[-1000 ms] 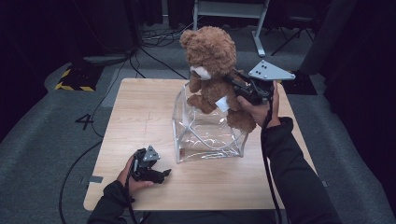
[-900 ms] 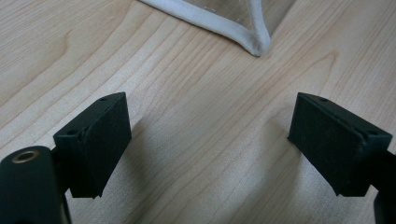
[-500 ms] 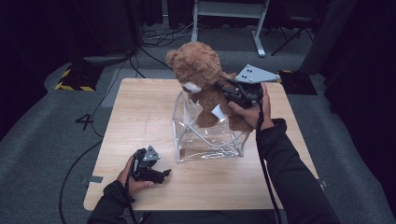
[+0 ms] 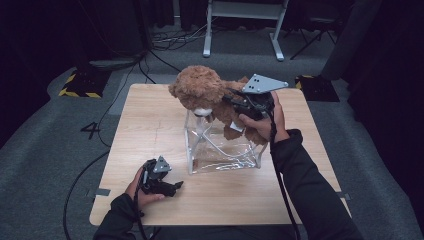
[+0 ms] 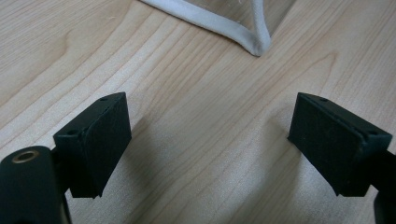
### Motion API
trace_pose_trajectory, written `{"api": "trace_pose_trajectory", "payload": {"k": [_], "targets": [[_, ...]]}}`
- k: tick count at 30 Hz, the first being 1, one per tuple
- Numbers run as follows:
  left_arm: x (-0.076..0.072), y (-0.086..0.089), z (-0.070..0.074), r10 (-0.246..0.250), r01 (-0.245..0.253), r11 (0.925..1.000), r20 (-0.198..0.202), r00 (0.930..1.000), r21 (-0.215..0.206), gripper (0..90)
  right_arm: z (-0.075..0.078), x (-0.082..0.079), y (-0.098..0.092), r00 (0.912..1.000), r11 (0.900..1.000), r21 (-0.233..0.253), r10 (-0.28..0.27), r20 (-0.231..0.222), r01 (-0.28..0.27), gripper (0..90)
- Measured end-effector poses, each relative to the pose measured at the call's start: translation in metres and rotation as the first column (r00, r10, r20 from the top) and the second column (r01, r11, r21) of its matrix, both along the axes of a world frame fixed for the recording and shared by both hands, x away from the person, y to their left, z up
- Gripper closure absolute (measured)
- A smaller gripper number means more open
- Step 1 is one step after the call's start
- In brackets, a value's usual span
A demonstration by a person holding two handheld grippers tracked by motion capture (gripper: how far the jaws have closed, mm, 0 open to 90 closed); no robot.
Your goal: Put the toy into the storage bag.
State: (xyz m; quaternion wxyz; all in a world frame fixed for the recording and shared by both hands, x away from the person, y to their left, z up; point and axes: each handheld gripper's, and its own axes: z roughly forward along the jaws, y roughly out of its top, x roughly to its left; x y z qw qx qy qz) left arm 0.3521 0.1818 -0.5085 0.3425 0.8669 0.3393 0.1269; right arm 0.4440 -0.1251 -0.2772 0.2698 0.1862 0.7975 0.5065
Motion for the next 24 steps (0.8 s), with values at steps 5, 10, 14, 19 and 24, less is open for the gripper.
{"api": "trace_pose_trajectory", "payload": {"k": [5,10,14,19,24], "targets": [[0.000,0.000,0.000,0.001,-0.001,1.0000,-0.001,1.0000,-0.001,13.0,-0.004,0.005,-0.001,0.9986,0.999,-0.050,-0.003,-0.052,0.001,74.7],[0.000,0.000,0.000,0.001,-0.001,1.0000,-0.002,1.0000,-0.002,13.0,-0.011,0.008,0.001,0.9943,0.995,-0.097,0.005,-0.106,-0.015,74.7],[0.000,0.000,0.000,0.001,-0.001,1.0000,0.000,1.0000,0.000,13.0,-0.012,0.013,0.001,0.9867,0.988,-0.154,-0.004,-0.163,-0.022,74.6],[0.000,0.000,0.000,0.000,0.000,1.0000,0.000,1.0000,-0.001,13.1,-0.020,0.021,-0.007,0.9749,0.981,-0.194,-0.056,-0.216,0.014,74.1],[0.000,0.000,0.000,0.001,-0.001,1.0000,-0.001,1.0000,-0.002,13.1,-0.028,0.026,-0.016,0.9688,0.972,-0.232,-0.095,-0.229,0.040,82.2]]}}
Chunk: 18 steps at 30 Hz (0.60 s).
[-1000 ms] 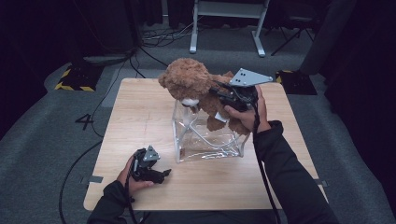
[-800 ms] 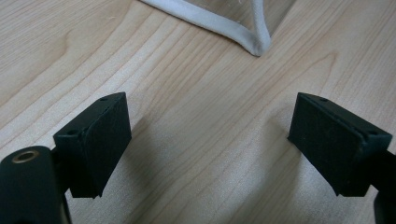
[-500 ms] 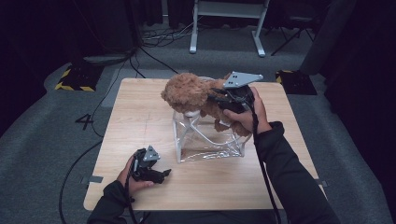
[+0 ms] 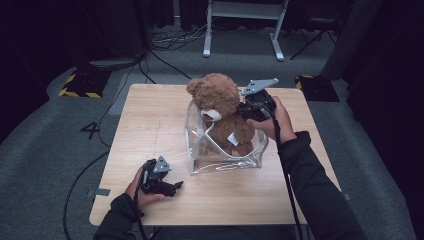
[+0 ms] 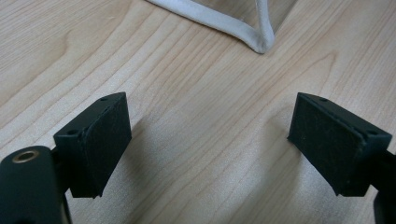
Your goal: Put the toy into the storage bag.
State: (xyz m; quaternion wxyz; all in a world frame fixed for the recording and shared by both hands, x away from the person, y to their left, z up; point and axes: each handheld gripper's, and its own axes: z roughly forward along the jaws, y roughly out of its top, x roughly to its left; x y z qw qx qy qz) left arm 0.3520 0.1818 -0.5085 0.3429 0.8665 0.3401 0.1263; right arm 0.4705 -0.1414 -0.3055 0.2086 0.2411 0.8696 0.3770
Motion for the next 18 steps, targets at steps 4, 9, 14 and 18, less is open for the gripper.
{"api": "trace_pose_trajectory", "payload": {"k": [4,9,14,18], "targets": [[0.000,0.000,0.000,0.000,0.000,1.0000,0.000,1.0000,0.000,13.1,-0.009,0.005,-0.008,0.9997,1.000,0.005,-0.010,-0.022,0.010,82.4],[0.000,0.000,0.000,-0.001,0.001,1.0000,0.001,1.0000,0.001,13.1,-0.016,0.007,-0.014,0.9994,1.000,0.015,-0.016,-0.030,0.017,81.3],[0.000,0.000,0.000,0.000,0.000,1.0000,0.000,1.0000,0.000,13.1,-0.023,0.007,-0.022,0.9993,0.999,0.024,-0.024,-0.028,0.025,78.6],[0.000,0.000,0.000,0.000,0.000,1.0000,0.000,1.0000,0.000,13.1,-0.024,0.006,-0.028,0.9995,0.999,0.035,-0.025,-0.017,0.026,76.2]]}}
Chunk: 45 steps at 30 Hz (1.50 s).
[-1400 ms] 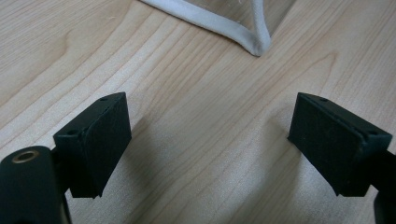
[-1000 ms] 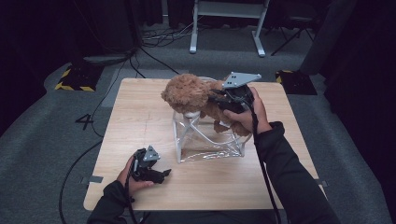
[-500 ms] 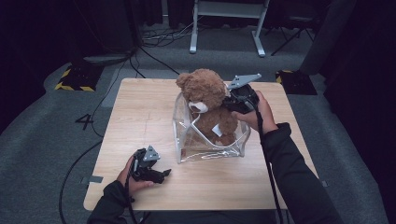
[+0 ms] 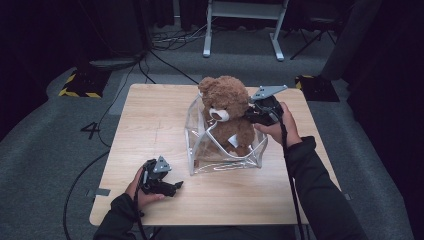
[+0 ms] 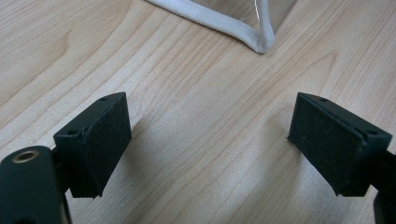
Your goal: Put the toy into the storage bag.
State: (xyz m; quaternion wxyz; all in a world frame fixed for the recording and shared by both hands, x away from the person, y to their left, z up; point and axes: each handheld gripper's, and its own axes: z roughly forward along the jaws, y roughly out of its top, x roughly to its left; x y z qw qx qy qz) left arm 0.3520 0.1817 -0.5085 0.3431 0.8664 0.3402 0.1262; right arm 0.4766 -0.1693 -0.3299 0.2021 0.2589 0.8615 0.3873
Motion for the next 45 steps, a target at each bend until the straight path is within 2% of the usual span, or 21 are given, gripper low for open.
{"api": "trace_pose_trajectory", "payload": {"k": [18,26,45], "targets": [[0.000,0.000,0.000,0.000,0.000,1.0000,0.000,1.0000,0.000,13.1,-0.001,-0.005,-0.014,0.9997,0.999,0.039,0.017,0.016,-0.017,68.4],[0.000,0.000,0.000,-0.001,0.001,1.0000,0.001,1.0000,0.001,13.1,0.001,-0.007,-0.015,0.9995,0.999,0.036,0.020,0.023,-0.020,65.2],[0.000,0.000,0.000,0.000,0.000,1.0000,0.000,1.0000,0.000,13.1,0.007,-0.013,-0.021,0.9986,0.998,0.054,0.030,0.045,-0.032,50.2]]}}
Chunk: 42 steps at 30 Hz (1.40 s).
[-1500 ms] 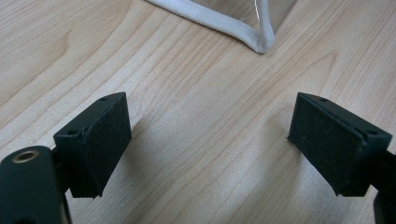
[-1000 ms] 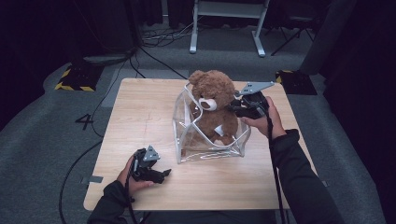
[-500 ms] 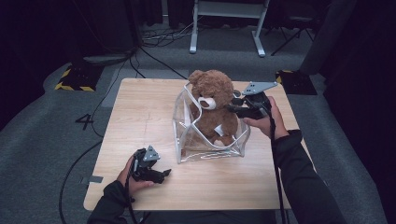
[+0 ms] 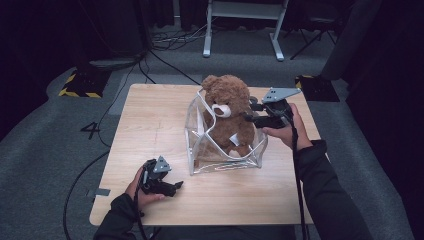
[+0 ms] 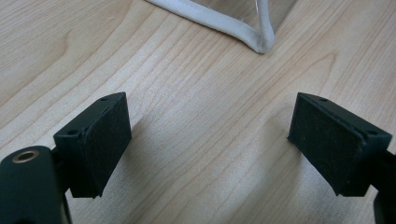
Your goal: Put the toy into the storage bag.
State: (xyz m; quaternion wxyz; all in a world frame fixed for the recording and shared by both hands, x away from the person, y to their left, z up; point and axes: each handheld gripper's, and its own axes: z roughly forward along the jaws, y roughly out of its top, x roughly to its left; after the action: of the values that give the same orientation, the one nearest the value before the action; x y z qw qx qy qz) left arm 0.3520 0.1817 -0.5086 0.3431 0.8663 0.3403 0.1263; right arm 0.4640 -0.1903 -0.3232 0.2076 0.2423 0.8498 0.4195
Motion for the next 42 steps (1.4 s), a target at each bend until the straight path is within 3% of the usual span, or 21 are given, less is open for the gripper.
{"api": "trace_pose_trajectory", "payload": {"k": [25,42], "targets": [[0.000,0.000,0.000,-0.001,0.001,1.0000,0.001,1.0000,0.001,13.1,0.005,-0.008,-0.005,0.9998,1.000,-0.019,-0.010,0.019,0.011,32.3],[0.000,0.000,0.000,0.000,0.000,1.0000,0.000,1.0000,0.000,13.1,0.009,-0.013,-0.014,0.9983,0.999,-0.025,-0.036,0.047,0.037,28.1]]}}
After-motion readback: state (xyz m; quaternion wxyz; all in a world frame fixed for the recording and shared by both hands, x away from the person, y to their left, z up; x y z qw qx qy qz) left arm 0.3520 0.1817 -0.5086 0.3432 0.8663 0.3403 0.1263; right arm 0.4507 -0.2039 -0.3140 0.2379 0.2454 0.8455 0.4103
